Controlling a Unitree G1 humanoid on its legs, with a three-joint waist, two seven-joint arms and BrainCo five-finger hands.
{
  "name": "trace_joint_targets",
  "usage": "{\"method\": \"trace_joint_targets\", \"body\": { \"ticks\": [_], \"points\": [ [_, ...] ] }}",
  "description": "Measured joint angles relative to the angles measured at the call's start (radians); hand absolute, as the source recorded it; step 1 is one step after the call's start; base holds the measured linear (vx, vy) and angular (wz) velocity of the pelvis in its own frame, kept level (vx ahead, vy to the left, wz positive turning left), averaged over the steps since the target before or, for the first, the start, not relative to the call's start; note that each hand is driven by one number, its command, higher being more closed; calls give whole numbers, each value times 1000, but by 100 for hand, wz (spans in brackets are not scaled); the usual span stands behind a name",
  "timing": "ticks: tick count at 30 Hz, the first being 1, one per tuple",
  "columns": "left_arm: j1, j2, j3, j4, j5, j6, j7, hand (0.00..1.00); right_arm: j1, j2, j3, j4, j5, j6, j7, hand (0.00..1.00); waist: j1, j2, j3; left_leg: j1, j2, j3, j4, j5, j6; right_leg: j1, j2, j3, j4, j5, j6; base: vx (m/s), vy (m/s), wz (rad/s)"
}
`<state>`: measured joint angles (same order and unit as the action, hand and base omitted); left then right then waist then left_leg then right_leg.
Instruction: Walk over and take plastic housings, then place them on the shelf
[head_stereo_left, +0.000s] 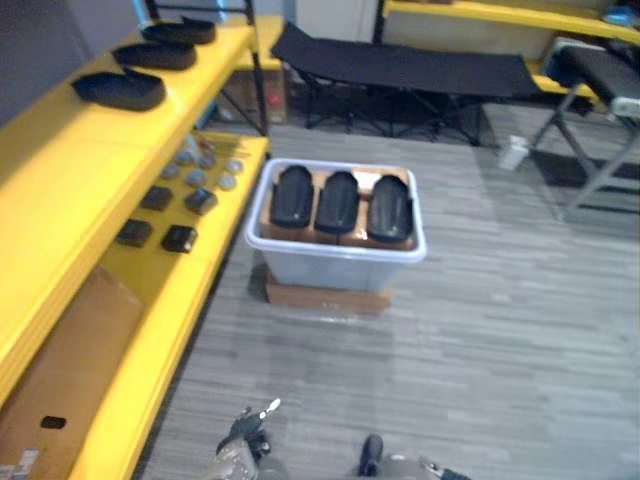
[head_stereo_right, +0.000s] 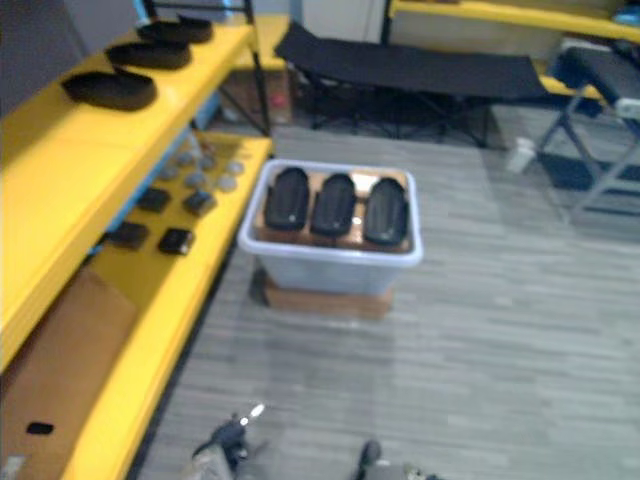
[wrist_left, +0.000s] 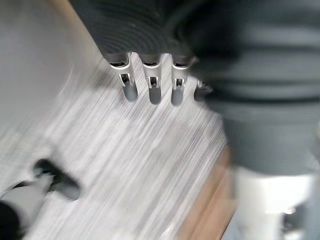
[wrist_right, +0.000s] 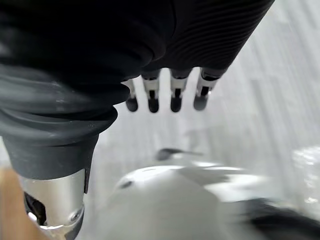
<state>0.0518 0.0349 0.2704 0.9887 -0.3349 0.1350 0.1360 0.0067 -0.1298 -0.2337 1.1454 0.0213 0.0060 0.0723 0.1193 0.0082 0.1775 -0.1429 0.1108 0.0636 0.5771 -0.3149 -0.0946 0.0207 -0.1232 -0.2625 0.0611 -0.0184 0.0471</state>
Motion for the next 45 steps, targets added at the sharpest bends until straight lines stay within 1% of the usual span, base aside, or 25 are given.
{"method": "trace_joint_targets", "body": {
  "ticks": [1,2,3,5,6,8,9,11,12,13,14,15,16,17,19,20,21,23,25,27,29,33,38,43,45],
  "points": [
    [42,19,3,3,46,16,-12,0,-34,-15,1,-4,0,-31,-13,0,21,22,14,-20,-29,-3,-191,103,22,20,-10,18,13,-24,39,-477,263,-47],
    [81,26,6,21,84,18,-31,0,-44,-12,20,-22,1,-33,-27,0,45,39,14,21,-38,30,-223,104,44,37,-14,32,28,-28,49,-288,236,-41],
    [107,36,10,29,108,18,-39,0,-57,-10,48,-41,1,-33,-30,0,50,38,9,31,-46,34,-239,105,43,38,-14,36,52,-37,38,207,152,-17],
    [150,72,38,55,192,-2,-92,0,-74,-16,68,-83,2,-29,-51,0,65,9,15,55,-62,45,-248,106,51,61,6,36,90,-101,-7,399,51,16],
    [154,78,41,55,210,-12,-107,0,-87,-18,68,-85,2,-28,-55,0,67,-3,21,55,-71,49,-245,102,54,67,1,40,82,-108,-2,360,18,17],
    [143,94,40,53,278,-68,-138,0,-111,-20,82,-85,3,-24,-58,0,69,-31,30,56,-85,53,-225,62,80,50,-24,45,145,-148,59,271,26,9],
    [124,83,32,44,283,-108,-142,0,-112,-22,101,-80,-7,-19,-51,0,69,-42,30,81,-89,57,-238,37,88,10,-48,47,262,-189,117,187,33,-4],
    [82,71,-19,20,263,-164,-138,0,-108,-17,109,-43,-46,-18,-49,0,57,-61,40,147,-96,47,-271,27,100,-51,-97,13,488,-201,138,195,15,6],
    [61,77,-63,-8,260,-192,-137,0,-98,-9,109,-21,-47,-17,-49,0,51,-66,46,182,-96,35,-287,18,111,-91,-118,-16,606,-208,117,133,2,34],
    [32,85,-120,-40,240,-218,-127,0,-74,4,110,-6,-49,-16,-47,0,41,-65,48,211,-86,8,-298,11,114,-99,-124,-43,613,-246,79,16,-20,67],
    [-11,99,-178,-77,201,-240,-105,0,-46,17,110,14,-59,-10,-44,0,28,-65,48,236,-56,-36,-309,2,105,-110,-95,-75,565,-276,48,-81,-41,91],
    [-68,107,-216,-104,166,-254,-89,0,-28,22,90,13,-69,-9,-41,0,10,-59,51,248,-18,-76,-324,-1,99,-147,-56,-87,497,-278,42,-157,-51,90],
    [-92,111,-229,-110,144,-263,-85,0,-29,19,85,11,-76,-9,-44,0,-4,-57,53,249,2,-93,-329,-1,97,-168,-38,-89,451,-267,43,-232,-27,90],
    [-138,114,-254,-111,132,-265,-75,0,-24,18,80,8,-76,-9,-51,0,-25,-55,54,248,27,-134,-328,1,92,-198,-18,-86,325,-208,49,-59,-57,79],
    [-161,115,-286,-109,101,-250,-64,0,13,24,77,4,-79,-5,-54,0,-25,-70,48,265,29,-151,-313,-22,35,-193,-4,-35,63,57,42,82,-149,74],
    [-165,108,-288,-98,98,-226,-59,0,20,32,70,2,-83,-5,-54,0,-33,-86,42,271,25,-178,-291,-48,-7,-189,-15,-11,65,159,31,84,-220,48],
    [-165,75,-287,-78,92,-194,-40,0,-6,-1,67,4,-95,8,-55,0,-29,-24,55,256,62,-191,-254,-32,-20,-191,13,-29,96,169,6,108,-215,38],
    [-145,66,-286,-41,74,-154,-29,0,-27,-11,69,3,-96,15,-50,0,-29,-33,67,241,45,-190,-259,-13,-17,-155,-1,-37,66,126,5,254,-153,27],
    [-109,67,-283,3,77,-129,-30,0,-51,-1,81,1,-92,33,-49,0,-30,-12,82,229,25,-181,-351,8,-5,-111,6,-49,69,113,0,204,-81,45],
    [-54,76,-273,14,68,-129,-31,0,-48,10,93,-14,-72,40,-44,0,-22,-24,78,242,11,-148,-359,29,-7,-86,1,-60,68,76,26,108,-117,36],
    [-47,102,-245,18,75,-133,-35,0,-51,20,116,-40,-74,28,-22,0,-21,-30,79,208,8,-165,-356,29,-7,-88,-1,-66,42,71,27,21,-122,34],
    [-84,111,-257,34,91,-143,-77,0,-51,10,158,-50,-76,-67,-6,0,-41,-33,118,157,-35,-159,-375,93,-28,-107,-42,-89,-1,92,50,-20,-46,26],
    [-121,89,-334,51,107,-200,-102,0,-62,4,308,-106,-222,-199,-6,0,-65,-22,136,160,-40,-102,-397,120,-20,-121,-47,-63,-6,99,45,35,-16,-15],
    [-154,76,-390,51,105,-200,-99,0,-80,-8,593,-243,-319,-315,18,0,-76,-39,138,162,-45,-105,-398,120,-20,-88,-44,-69,-66,133,49,14,14,2],
    [-153,79,-402,53,99,-178,-93,0,-134,-11,792,-323,-360,-401,24,0,-62,-57,137,159,-50,-110,-394,120,-20,-63,-44,-80,-109,156,50,-1,13,15]
  ]
}}
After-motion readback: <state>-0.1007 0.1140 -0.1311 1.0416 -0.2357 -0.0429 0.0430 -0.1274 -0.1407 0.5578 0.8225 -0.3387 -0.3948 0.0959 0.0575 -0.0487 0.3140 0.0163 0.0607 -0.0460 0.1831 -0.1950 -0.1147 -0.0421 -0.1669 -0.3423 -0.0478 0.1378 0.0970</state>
